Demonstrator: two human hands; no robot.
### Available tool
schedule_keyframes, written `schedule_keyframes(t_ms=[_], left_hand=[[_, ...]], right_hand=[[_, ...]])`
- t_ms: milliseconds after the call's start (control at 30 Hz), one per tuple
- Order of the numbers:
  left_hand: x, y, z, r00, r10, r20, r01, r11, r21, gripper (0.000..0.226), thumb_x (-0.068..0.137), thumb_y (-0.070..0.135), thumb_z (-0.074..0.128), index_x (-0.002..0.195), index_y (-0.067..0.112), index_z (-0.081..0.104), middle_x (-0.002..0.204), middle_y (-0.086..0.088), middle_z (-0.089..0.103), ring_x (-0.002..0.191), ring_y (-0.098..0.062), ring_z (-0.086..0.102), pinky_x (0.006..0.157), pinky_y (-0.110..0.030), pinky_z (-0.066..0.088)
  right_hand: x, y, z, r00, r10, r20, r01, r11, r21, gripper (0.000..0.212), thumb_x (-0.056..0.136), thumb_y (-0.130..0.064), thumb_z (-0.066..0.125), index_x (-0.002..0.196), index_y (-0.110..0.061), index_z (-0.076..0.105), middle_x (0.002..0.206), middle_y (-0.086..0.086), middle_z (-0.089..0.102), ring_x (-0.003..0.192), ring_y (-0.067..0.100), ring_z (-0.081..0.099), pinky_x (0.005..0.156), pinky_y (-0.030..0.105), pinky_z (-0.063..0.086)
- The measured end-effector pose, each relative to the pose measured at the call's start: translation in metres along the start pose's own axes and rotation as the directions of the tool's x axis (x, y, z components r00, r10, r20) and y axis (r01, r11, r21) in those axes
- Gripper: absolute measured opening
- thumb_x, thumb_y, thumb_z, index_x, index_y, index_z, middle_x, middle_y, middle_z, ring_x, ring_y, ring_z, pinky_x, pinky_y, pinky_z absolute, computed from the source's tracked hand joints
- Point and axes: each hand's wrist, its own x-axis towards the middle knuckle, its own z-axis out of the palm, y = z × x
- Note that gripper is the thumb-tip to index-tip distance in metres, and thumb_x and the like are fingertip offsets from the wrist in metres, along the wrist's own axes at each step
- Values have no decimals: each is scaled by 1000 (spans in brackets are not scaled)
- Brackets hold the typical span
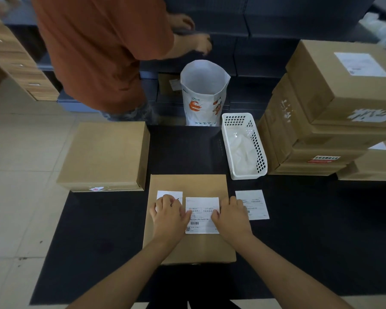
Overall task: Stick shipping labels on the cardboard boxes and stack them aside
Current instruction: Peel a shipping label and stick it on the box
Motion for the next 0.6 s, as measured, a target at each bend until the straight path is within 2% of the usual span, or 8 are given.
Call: schedule_keyframes(t_ms=[100,133,167,233,300,367,500,600], left_hand=[[0,-3,5,985,112,-133,-116,993,-19,31,80,44,70,101,22,65,118,-1,60,111,-24,58,95,-47,43],[-2,-4,8,974,186,-131,-188,982,-3,30,85,45,63,106,24,64,121,0,62,113,-25,59,93,-48,45],[-3,-5,10,961,264,-79,-264,964,17,33,94,46,48,115,25,62,126,1,61,118,-24,57,96,-49,44],[-3,-8,16,919,391,56,-393,918,42,53,102,45,16,131,24,55,136,4,56,130,-22,47,105,-48,32],[0,-12,21,892,427,150,-441,895,71,58,102,47,10,138,23,48,143,6,49,137,-18,37,106,-45,22],[1,-16,24,875,437,210,-460,885,73,56,102,48,11,144,21,38,148,5,43,141,-16,29,107,-43,20],[0,-25,35,853,486,193,-499,866,26,56,103,48,9,153,23,10,159,4,15,147,-12,4,113,-42,8],[-5,-21,39,872,458,173,-464,886,-10,57,103,48,8,153,21,6,160,5,6,147,-11,-4,115,-40,3]], right_hand=[[-3,-1,6,979,-36,-201,35,999,-5,31,92,-38,50,109,-12,55,111,7,55,101,21,53,88,34,45],[-4,-2,12,961,-96,-261,109,993,37,32,91,-36,53,111,-12,58,114,8,58,104,23,56,89,36,47],[-3,-3,17,946,-168,-277,196,978,77,36,92,-35,50,117,-10,59,122,9,59,112,26,57,95,38,46],[-1,-7,28,920,-329,-213,346,937,51,50,95,-38,36,132,-10,55,139,8,53,135,26,43,109,41,29],[2,-6,39,919,-378,-111,379,925,-17,55,100,-42,24,139,-11,47,146,6,46,145,23,21,112,42,14],[4,0,46,935,-355,-27,355,935,5,59,103,-46,11,144,-11,35,152,3,36,148,19,2,114,43,8],[2,6,48,936,-351,15,351,936,-13,62,102,-51,11,149,-12,24,156,4,28,148,18,4,114,44,11],[-2,3,48,958,-288,15,287,958,10,65,101,-53,13,149,-12,26,156,5,31,147,18,8,114,44,10]])
